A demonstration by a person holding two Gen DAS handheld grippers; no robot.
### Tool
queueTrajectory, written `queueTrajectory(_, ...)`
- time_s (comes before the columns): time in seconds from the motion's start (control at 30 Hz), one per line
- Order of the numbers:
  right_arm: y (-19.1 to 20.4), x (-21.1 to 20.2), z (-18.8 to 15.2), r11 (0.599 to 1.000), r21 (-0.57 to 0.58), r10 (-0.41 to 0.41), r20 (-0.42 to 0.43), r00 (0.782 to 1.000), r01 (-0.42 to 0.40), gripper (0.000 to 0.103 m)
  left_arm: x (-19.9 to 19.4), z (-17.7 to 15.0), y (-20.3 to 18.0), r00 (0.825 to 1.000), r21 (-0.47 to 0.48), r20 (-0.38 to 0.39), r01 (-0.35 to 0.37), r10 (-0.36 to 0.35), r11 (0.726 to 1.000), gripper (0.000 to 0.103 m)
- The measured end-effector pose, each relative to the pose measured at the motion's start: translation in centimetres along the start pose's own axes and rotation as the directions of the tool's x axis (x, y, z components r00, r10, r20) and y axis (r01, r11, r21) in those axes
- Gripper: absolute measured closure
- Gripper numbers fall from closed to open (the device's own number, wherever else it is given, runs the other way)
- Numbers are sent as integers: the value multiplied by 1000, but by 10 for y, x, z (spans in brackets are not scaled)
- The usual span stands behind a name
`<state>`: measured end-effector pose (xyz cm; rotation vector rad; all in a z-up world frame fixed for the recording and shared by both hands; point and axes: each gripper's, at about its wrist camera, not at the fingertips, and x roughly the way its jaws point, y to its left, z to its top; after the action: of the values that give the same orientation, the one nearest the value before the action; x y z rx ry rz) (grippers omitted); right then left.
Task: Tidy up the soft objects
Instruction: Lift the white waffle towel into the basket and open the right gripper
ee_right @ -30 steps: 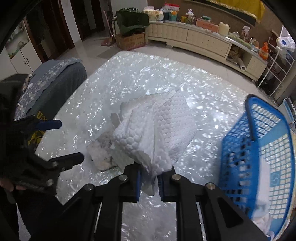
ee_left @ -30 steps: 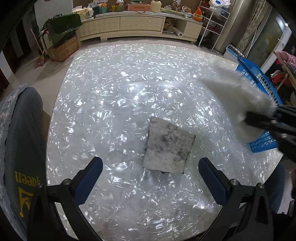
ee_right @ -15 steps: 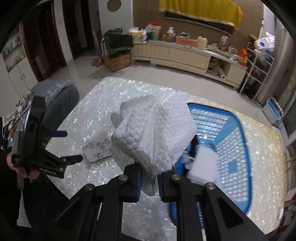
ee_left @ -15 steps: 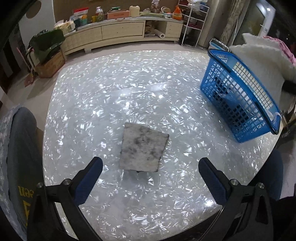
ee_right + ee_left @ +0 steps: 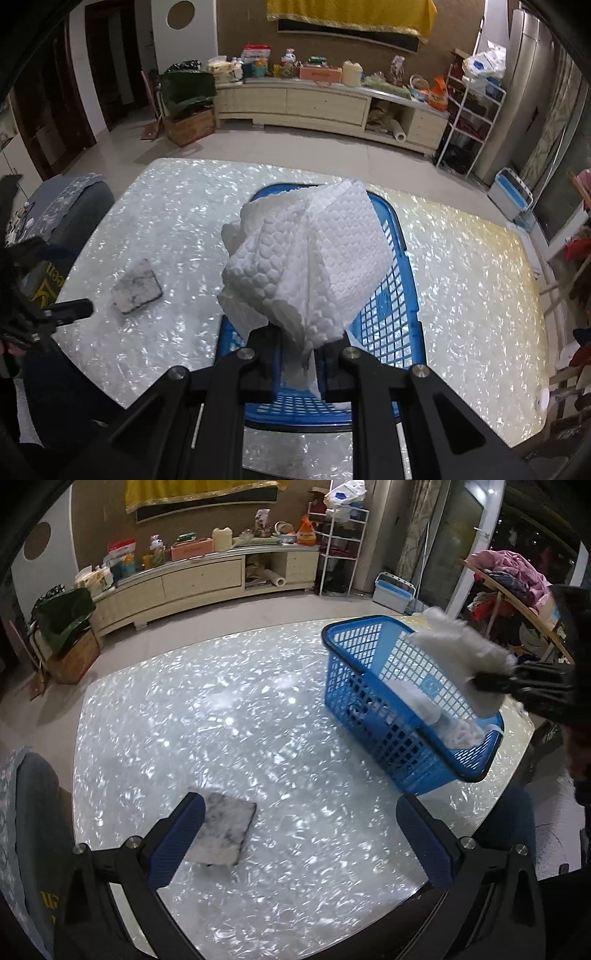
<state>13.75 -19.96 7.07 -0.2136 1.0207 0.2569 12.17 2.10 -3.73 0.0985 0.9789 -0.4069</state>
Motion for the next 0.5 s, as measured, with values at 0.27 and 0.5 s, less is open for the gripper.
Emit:
queueTrajectory(0.27, -18, 55, -6, 997, 81, 20, -117, 993, -10, 90, 0, 8, -7, 1000, 19, -9, -12, 12, 1000, 0)
queueTrajectory(0.5, -13, 82, -8, 993, 113, 54, -161, 985, -36, 89, 1, 7, 1, 1000, 9, -15, -24, 24, 1000, 0)
